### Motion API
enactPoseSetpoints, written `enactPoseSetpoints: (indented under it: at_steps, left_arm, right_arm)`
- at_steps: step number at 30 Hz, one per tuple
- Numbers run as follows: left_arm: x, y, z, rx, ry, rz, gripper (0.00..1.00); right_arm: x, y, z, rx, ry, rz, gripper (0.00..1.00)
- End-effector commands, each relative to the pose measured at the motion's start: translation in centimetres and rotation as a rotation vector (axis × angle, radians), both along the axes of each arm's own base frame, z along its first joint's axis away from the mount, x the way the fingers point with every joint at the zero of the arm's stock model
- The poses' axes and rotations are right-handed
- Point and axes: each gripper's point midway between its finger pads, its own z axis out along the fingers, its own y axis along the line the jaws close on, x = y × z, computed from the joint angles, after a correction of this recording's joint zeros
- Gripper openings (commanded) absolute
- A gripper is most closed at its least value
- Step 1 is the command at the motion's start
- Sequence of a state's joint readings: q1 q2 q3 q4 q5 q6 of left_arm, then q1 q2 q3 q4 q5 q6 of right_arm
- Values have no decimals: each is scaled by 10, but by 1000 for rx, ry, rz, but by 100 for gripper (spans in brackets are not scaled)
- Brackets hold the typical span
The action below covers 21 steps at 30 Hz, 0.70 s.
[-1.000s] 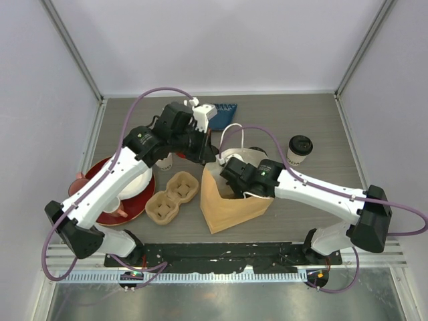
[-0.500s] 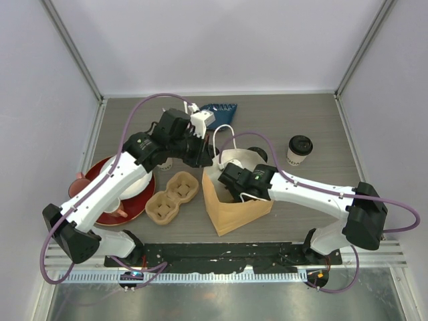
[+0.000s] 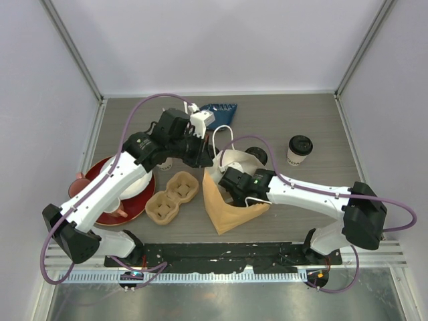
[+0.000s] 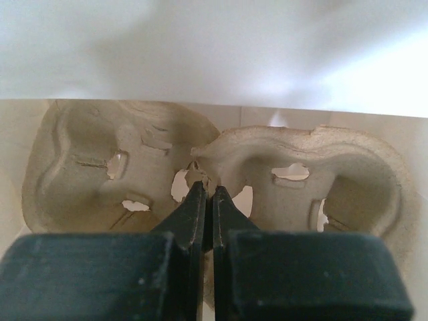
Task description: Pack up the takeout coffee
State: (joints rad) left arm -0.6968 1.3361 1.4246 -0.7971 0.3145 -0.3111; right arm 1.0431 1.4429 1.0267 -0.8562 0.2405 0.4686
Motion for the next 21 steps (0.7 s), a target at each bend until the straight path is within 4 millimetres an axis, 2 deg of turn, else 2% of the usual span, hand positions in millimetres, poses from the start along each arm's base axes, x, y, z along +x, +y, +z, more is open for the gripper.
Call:
enactPoseSetpoints:
  at_steps: [1,7,16,19,21]
  left_arm:
    - [-4,-5,29,-87,-54,-37,0]
    - [-10,-7,18,-80,-57,-101,0]
    - [-12,-7,20,-83,-73,-125,0]
    - [-13,-6,17,-75,-71,-128,0]
    - [-13,-6,17,-71,-74,-133,0]
  right_arm:
    - [-11,-2,-30,-13,86,3,1]
    - [-14,-4,-37,-13,95,-28,1]
    - [-11,1,-46,-31,108,-18,5]
    - [-8,0,-43,-35,91,-31,16]
    - [-5,4,-36,-20,78,-35,28]
